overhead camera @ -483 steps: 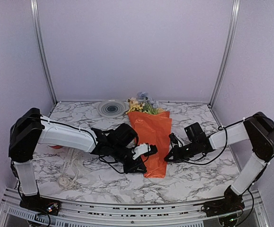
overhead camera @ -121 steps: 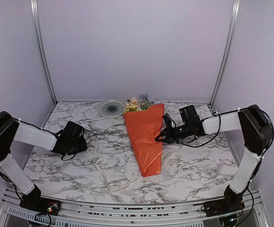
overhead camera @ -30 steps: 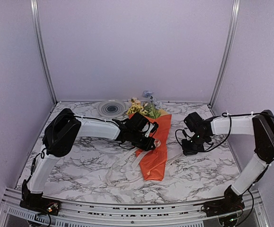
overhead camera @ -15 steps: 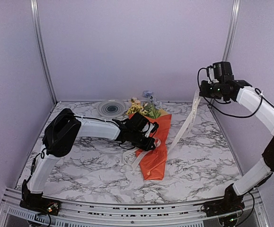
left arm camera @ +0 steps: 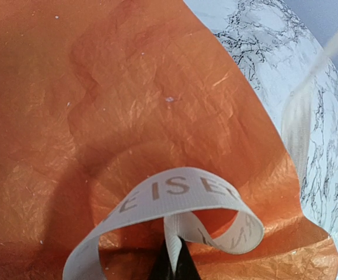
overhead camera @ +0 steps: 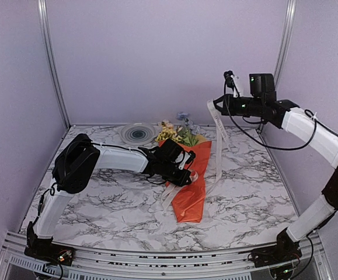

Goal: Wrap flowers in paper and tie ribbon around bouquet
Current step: Cross the ribbon over the folded bouquet.

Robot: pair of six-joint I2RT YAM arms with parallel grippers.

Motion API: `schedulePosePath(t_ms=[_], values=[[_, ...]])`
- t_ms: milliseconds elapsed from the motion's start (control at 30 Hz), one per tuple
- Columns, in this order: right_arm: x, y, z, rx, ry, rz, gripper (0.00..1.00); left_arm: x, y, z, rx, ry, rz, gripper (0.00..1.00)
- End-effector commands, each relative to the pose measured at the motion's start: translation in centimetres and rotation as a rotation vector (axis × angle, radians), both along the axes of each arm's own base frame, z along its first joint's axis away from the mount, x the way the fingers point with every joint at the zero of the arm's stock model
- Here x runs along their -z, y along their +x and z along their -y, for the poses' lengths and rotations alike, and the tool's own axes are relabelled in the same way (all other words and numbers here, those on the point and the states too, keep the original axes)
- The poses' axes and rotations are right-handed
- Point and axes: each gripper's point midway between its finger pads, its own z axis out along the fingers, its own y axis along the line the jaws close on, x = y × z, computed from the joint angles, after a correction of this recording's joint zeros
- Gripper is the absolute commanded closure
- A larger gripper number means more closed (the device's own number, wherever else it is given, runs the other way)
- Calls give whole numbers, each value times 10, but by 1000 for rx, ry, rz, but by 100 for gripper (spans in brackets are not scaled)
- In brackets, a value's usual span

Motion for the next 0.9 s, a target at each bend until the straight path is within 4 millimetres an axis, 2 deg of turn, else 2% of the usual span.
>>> schedulePosePath(t_ms=[0,200,300,400,633,733,867], values=[[38,-41,-78,-375,188,-119,100,26,-11,-21,-12,95,-65,100],[128,-30,-76,-255,259,-337,100,24,-11,-17,-39,52,-75,100],[163,-23,-73,-210,302,-429,100,22,-11,-18,-55,38,-73,100],[187,-10,-72,-179,311,-465,100,17,-9,-19,-70,20,-60,100],[257,7,-88,-212,255,-608,100,10,-8,-17,-73,-9,-46,100],[275,13,-94,-240,214,-645,100,6,-9,-15,-63,-27,-45,100],[284,22,-92,-242,205,-651,100,0,-10,-14,-55,-43,-36,100]])
